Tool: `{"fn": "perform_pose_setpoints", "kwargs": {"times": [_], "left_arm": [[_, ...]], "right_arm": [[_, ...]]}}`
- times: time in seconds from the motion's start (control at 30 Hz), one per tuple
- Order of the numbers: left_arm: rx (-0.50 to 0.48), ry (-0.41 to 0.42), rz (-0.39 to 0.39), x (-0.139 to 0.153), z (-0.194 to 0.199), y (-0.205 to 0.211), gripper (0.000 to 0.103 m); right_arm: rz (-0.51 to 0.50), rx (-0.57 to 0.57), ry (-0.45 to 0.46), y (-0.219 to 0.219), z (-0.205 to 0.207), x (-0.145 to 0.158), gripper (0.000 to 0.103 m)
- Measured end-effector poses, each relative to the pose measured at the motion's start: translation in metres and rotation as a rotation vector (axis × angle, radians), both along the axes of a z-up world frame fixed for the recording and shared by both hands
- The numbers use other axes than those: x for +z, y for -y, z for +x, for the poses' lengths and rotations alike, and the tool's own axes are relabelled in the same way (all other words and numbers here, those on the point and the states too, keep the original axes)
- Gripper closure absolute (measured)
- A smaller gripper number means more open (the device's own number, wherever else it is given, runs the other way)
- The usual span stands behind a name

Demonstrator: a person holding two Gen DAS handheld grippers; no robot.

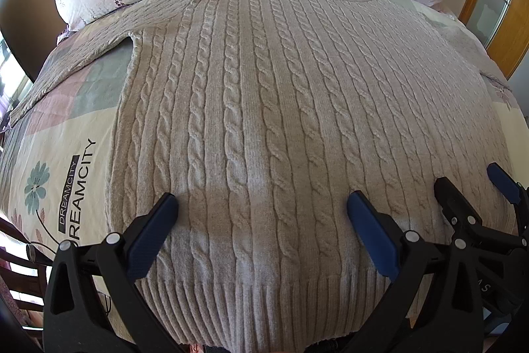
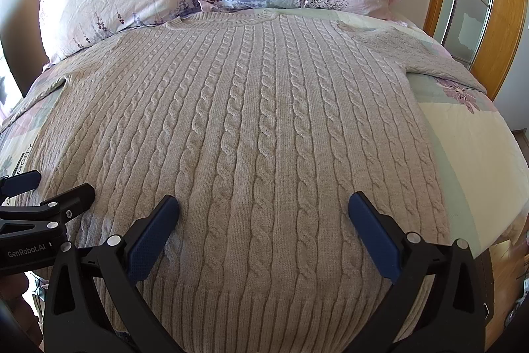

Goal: Fold small clothes

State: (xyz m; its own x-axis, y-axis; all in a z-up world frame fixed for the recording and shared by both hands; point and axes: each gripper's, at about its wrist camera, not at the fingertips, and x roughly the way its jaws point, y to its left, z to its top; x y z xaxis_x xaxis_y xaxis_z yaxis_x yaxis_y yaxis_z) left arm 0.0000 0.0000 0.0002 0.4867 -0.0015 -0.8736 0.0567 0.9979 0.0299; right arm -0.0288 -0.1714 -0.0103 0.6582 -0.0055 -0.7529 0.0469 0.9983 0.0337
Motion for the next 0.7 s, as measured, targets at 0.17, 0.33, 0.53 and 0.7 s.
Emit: {"fn": "perform_pose_setpoints", "kwargs": {"times": [0.17,0.33,0.53,0.7], "left_arm": [[-0.001,-0.002,0.001,0.0,0.0001,0.0,0.002],[-0.002,-0.007,0.002,0.001,-0.0024,-0.0005,0.002],[-0.002,-0.006,0.002,0.001,-0.0024,-0.0004,0.002],[-0.002,-0.006,0.002,0.001,-0.0027,-0.0005,0.002]], "right_arm": [[0.0,0.0,0.0,0.0,0.0001,-0.0001,0.001],[0.0,0.0,0.0,0.0,0.0001,-0.0001,0.001],[0.0,0.0,0.0,-0.0001,0.0002,-0.0005,0.001],[0.0,0.0,0.0,-0.0002,0.0002,-0.0008,0.001]]}}
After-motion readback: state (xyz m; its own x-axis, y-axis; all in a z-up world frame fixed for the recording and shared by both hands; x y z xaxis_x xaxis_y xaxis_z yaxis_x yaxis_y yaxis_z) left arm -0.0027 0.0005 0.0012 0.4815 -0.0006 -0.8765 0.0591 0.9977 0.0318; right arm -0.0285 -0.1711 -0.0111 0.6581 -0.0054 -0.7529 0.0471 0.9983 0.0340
